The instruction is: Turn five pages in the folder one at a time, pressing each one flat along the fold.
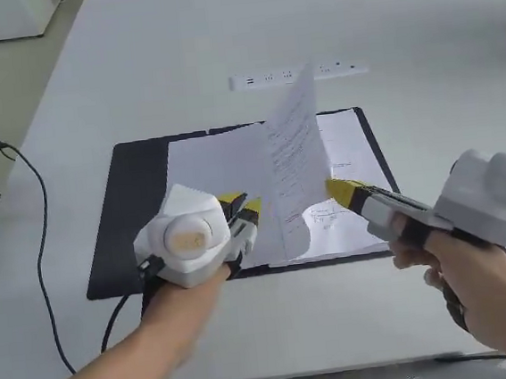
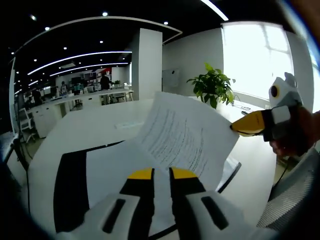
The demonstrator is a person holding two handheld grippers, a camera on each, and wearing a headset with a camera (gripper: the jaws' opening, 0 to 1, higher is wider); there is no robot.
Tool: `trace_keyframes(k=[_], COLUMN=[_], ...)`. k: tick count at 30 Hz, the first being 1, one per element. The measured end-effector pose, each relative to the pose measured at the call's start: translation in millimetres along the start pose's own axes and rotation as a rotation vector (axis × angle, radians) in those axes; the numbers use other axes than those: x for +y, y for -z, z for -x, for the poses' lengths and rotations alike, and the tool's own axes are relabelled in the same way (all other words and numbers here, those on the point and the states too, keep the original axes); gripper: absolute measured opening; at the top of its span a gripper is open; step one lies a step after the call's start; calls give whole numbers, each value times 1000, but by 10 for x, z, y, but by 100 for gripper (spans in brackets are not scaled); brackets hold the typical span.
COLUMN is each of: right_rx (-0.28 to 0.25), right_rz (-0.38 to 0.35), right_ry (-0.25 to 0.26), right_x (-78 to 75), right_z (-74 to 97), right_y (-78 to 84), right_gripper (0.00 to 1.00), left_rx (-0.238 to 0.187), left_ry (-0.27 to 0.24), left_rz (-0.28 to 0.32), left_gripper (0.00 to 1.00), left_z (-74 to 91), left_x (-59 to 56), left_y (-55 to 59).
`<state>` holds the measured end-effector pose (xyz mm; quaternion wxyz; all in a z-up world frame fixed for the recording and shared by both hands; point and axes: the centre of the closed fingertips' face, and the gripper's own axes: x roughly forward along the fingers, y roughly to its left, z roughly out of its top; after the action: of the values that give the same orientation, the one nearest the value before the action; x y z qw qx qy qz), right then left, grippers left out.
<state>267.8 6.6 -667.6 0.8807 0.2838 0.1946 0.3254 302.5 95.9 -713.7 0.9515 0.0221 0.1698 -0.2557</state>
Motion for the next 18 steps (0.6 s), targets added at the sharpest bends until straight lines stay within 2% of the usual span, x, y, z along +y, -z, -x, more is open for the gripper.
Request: trace_keyframes(k=[3,4,7,10,14,18], right_rx=[19,29,52,75,104,132], right_rz=[12,17,26,28,30,33], right_ry=[-27,-47,-67,-88,-105,-117], right_x=[151,245,355,448,553,622], right_z=[-109,-180,-287,-405,-544,-673], right_y=[53,93,170,258,368,482], right_gripper=[0,0,0,0,0,0], left_rx=[-9,-11,-17,-19,-15,-16], left_ry=[-30,-40,-74,-102,-131,-152], left_rz=[6,5,13,17,25,32], left_gripper=[11,11,11,11,11,11], left_z=[143,201,351,475,639,752], left_x=[165,228,411,547,695,794], left_y=[-17,-18,-12,9,49,77])
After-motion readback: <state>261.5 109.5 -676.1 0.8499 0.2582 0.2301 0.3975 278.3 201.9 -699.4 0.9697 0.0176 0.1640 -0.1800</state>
